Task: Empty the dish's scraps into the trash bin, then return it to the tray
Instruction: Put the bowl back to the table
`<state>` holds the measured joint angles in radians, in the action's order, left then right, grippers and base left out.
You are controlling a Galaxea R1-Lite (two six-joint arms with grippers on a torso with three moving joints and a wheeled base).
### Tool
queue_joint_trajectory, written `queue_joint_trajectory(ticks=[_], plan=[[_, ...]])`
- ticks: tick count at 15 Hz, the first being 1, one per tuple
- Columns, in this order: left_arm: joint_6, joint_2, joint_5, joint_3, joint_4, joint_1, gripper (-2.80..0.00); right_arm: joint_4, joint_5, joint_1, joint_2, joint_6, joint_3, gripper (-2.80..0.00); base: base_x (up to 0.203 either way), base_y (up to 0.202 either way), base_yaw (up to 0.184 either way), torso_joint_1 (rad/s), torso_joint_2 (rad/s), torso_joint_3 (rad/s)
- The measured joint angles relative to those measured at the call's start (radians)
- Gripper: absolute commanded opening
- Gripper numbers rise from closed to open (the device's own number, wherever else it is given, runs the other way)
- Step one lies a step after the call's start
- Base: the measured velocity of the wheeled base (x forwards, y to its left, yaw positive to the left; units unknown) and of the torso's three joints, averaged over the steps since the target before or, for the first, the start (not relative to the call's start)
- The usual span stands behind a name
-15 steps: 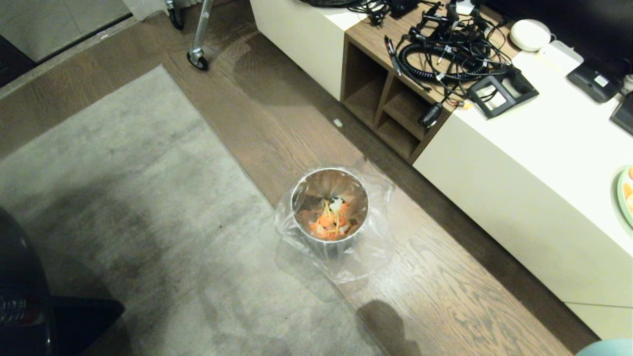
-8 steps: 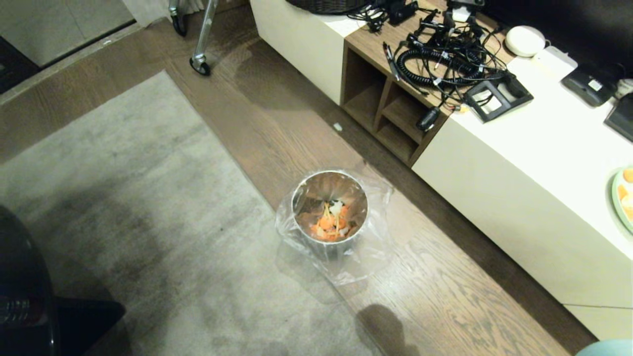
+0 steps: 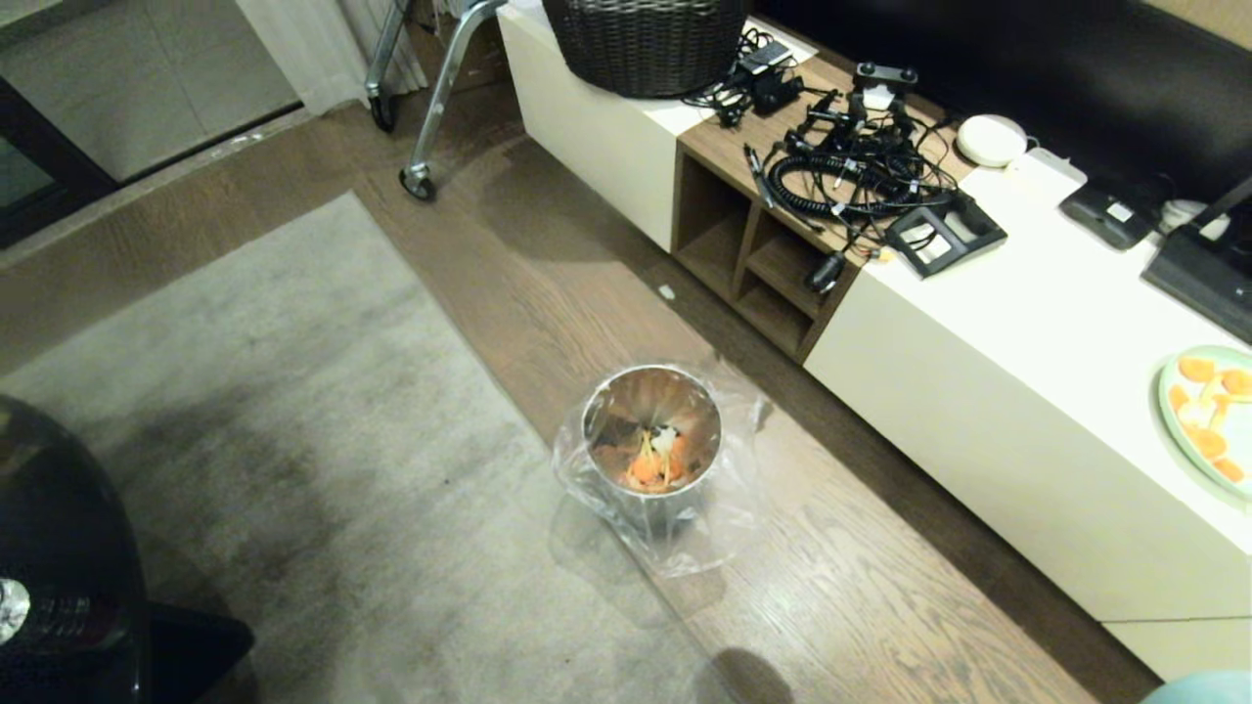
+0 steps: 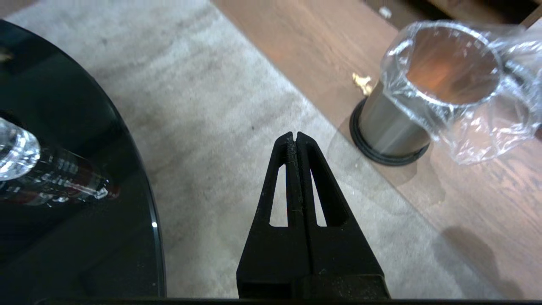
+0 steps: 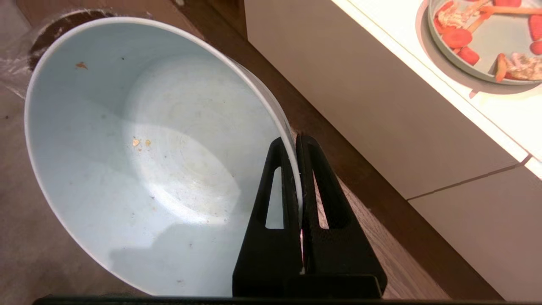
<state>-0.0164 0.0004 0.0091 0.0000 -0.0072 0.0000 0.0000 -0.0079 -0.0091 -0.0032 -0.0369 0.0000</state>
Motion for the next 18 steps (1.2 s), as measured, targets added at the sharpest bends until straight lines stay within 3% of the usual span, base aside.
queue_joint_trajectory(ticks=[18], plan=[[0.000, 0.000, 0.000, 0.000, 0.000, 0.000, -2.80, 0.000, 0.000, 0.000, 0.001, 0.000, 0.000, -2.80, 0.000, 0.000, 0.000, 0.004, 0.00, 0.201]])
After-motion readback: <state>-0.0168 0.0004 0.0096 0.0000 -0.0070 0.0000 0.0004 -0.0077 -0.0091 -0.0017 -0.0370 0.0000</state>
